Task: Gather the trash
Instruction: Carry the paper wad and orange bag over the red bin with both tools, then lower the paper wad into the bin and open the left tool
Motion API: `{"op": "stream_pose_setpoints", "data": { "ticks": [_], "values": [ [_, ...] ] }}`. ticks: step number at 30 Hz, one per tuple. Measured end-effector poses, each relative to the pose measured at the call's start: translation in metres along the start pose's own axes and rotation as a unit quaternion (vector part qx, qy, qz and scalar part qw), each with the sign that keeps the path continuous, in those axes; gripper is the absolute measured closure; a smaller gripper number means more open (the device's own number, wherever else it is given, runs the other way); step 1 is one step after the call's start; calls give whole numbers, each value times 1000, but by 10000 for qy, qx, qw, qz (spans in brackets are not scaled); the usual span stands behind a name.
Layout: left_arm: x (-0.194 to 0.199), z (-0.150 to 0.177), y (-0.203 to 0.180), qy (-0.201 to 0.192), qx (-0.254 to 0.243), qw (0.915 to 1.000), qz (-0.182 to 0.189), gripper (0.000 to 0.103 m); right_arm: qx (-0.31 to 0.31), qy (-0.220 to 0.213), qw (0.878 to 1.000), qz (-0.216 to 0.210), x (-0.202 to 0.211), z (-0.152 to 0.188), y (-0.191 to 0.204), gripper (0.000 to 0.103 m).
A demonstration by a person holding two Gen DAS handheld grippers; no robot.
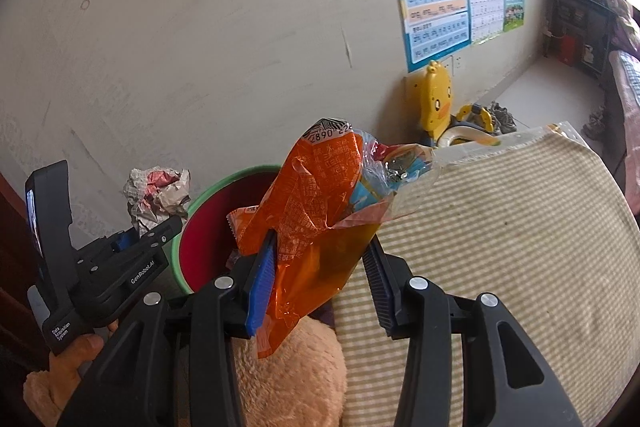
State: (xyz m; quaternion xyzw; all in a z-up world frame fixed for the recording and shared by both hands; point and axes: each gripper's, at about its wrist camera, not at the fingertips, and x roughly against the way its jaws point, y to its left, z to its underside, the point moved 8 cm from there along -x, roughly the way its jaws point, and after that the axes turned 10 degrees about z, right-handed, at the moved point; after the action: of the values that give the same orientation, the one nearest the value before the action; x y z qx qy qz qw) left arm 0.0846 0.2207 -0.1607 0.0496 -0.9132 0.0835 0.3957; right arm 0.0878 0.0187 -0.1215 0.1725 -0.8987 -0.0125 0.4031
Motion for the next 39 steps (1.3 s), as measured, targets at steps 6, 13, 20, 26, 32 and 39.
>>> {"op": "stream_pose_setpoints", "data": {
  "ticks": [6,13,20,26,32,39],
  "values": [
    [-8,0,14,60,120,9999,-90,70,130,7,9999,-80,-13,-11,13,62],
    [-20,1,23,148,200,9996,-156,70,280,56,9995,-149,-26,-15,27,62],
    [-32,4,25,262,254,9992,-134,70,351,109,9992,-148,-38,-17,33,62],
    [-38,4,26,315,233,9991,-160,70,384,162,9989,-206,-42,-14,37,62],
    [-42,5,28,348,263,9989,-161,69,478,197,9984,-217,-47,-14,42,62],
    [-51,5,30,403,299,9986,-153,69,579,210,9980,-175,-52,-15,46,62]
  ]
}}
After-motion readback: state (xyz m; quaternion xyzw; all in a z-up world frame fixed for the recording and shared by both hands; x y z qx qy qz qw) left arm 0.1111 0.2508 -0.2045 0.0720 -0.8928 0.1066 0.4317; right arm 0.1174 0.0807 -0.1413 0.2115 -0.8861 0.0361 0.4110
